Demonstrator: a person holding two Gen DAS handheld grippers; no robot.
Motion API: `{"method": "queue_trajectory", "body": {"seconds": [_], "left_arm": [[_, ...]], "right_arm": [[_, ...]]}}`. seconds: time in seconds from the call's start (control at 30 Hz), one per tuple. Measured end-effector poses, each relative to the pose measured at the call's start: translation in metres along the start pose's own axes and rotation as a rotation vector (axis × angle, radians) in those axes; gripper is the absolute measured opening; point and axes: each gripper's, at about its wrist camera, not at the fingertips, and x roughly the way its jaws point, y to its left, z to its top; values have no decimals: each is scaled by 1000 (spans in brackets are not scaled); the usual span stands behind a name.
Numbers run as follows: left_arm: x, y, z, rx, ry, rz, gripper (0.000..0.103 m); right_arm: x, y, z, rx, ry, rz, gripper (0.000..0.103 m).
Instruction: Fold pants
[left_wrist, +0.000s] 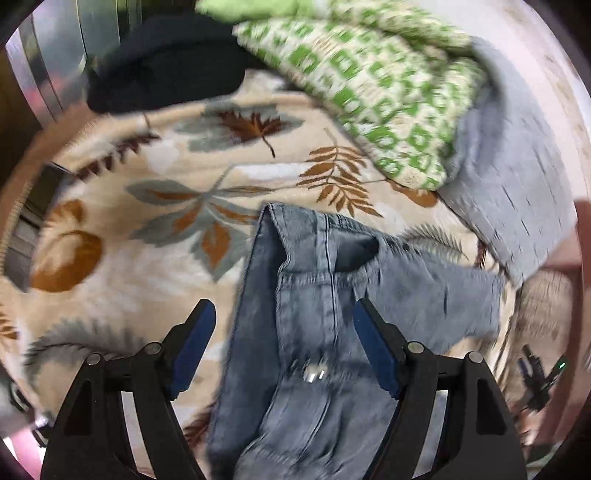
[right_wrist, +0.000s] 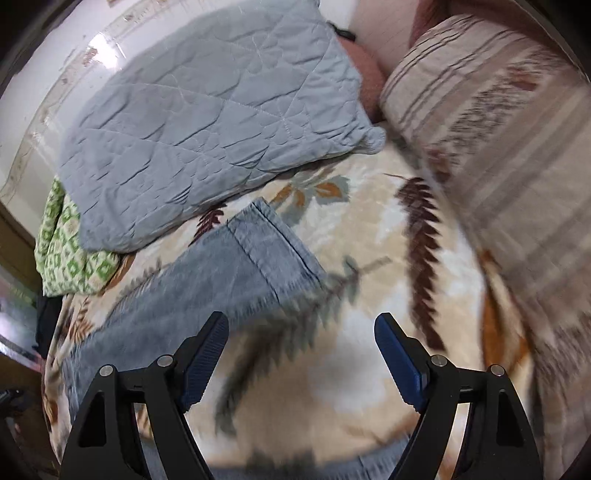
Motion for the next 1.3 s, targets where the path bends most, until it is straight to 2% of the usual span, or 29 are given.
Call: {"method": "queue_trajectory", "body": {"seconds": [0.17,0.37,0.53,0.67,0.73,0.8,0.83,0.87,0.9,0.93,0.97,1.0,1.03,1.1,1.3], "left_arm": [[55,7,27,-110,95,-66,77],[86,28,58,-218,113,-101,77],[103,30,72,-220,126,-112,77],[122,23,75,-202,149,-121,77],[128,16,74,-185,147,-121,85],[127,5,73,-137,137,-119,87],[127,1,70,-119,140,-143,87],[126,-4,68,-98,137,-164,84],[124,-8,66,-80,122,-160,76],[121,-12,64,-49,100,-142,68],[118,-17,62,-16,81,-116,42],[115,-22,59,21,65,-70,18],[114,-24,57,36,57,-45,15],[104,-29,52,80,-8,39,15],[68,-59,28,217,-185,181,15]], "right_arm": [[63,22,37,-40,28,17,83],[131,60,72,-147,42,18,83],[170,70,81,-143,74,64,83],[188,79,76,-189,91,48,88],[187,82,73,-213,64,44,88],[185,83,70,-225,55,26,82],[184,83,70,-230,51,11,69],[183,82,70,-236,52,-4,48],[181,81,70,-240,56,-26,37],[179,78,70,-241,57,-34,18],[175,74,70,-240,53,-40,12],[171,72,70,-238,44,-38,12],[165,70,69,-240,29,-34,12],[155,68,68,-247,11,-31,11],[122,68,66,-246,-56,-19,10]]}}
